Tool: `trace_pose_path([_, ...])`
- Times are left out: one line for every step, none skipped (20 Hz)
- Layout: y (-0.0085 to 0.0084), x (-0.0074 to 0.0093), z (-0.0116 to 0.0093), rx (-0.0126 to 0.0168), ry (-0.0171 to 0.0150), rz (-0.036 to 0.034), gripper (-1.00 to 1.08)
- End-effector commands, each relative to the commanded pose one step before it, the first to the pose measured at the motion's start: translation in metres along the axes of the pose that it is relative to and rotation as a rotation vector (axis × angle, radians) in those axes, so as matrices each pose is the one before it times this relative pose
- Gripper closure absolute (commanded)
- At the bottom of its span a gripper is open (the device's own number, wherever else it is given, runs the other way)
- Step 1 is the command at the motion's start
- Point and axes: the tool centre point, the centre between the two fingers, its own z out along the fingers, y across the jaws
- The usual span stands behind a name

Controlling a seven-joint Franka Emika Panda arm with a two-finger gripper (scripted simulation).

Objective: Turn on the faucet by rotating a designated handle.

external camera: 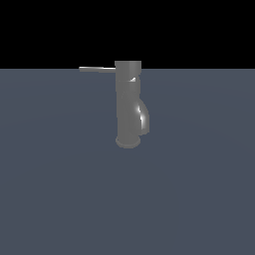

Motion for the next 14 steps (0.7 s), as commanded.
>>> trace_pose_path([-0.01138,0.01059,0.00694,0.00371,-0.00520,0.06040,1.08])
trace_pose_path([-0.00471,0.00382,0.00295,0.00075,-0.00179,0.02377,1.08])
trace_pose_path([-0.00481,0.00367,0.00305,0.00054,-0.00165,0.02382,1.08])
trace_pose_path([-0.00490,0.00352,0.00315,0.00034,-0.00151,0.02387,1.08])
trace_pose_path([-0.00499,0.00336,0.00325,0.00015,-0.00136,0.02391,1.08])
trace_pose_path([-0.00507,0.00320,0.00334,-0.00003,-0.00119,0.02395,1.08])
trace_pose_path([-0.00515,0.00303,0.00344,-0.00020,-0.00102,0.02397,1.08])
trace_pose_path([-0.00521,0.00286,0.00353,-0.00037,-0.00083,0.02400,1.08])
trace_pose_path([-0.00528,0.00268,0.00362,-0.00052,-0.00063,0.02401,1.08])
trace_pose_path([-0.00534,0.00250,0.00371,-0.00066,-0.00043,0.02403,1.08])
trace_pose_path([-0.00539,0.00232,0.00380,-0.00078,-0.00022,0.02403,1.08])
trace_pose_path([-0.00543,0.00214,0.00389,-0.00090,0.00000,0.02403,1.08])
trace_pose_path([-0.00547,0.00195,0.00398,-0.00100,0.00023,0.02403,1.08])
trace_pose_path([-0.00550,0.00176,0.00406,-0.00108,0.00046,0.02402,1.08])
